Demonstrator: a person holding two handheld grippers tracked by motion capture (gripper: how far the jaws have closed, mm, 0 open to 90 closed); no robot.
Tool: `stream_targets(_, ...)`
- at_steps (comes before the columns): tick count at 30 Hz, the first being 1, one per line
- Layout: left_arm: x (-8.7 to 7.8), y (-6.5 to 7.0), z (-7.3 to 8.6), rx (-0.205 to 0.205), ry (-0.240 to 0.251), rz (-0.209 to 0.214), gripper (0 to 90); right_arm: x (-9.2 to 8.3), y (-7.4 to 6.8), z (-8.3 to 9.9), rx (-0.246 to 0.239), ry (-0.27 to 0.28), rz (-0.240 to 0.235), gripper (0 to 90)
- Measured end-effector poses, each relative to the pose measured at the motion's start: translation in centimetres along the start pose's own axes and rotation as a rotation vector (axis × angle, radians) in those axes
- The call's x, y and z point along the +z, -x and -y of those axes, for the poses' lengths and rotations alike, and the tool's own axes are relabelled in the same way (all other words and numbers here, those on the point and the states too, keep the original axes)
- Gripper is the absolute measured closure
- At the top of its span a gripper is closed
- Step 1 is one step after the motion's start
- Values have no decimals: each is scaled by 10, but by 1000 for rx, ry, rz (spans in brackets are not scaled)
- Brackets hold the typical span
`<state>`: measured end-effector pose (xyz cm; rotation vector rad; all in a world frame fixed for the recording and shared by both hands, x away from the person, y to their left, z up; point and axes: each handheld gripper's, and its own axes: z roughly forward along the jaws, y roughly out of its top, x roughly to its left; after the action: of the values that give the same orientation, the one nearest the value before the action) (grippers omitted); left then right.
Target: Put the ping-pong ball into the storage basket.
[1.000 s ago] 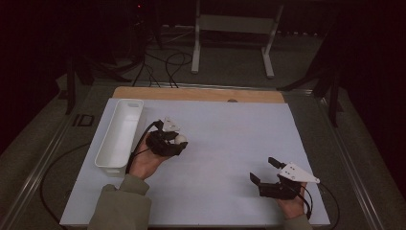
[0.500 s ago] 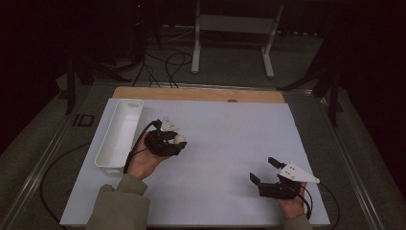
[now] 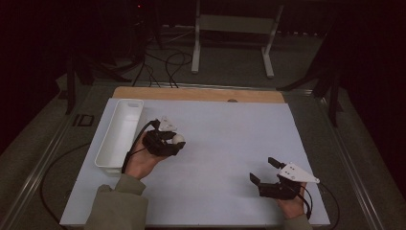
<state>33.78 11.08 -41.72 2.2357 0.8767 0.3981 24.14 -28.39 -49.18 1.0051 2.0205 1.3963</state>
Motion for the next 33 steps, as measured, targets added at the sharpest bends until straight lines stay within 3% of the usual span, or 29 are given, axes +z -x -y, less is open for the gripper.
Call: stream_targets(33,-12,-7,2,3,5,-14,514,0,0,0,1,0,0,74)
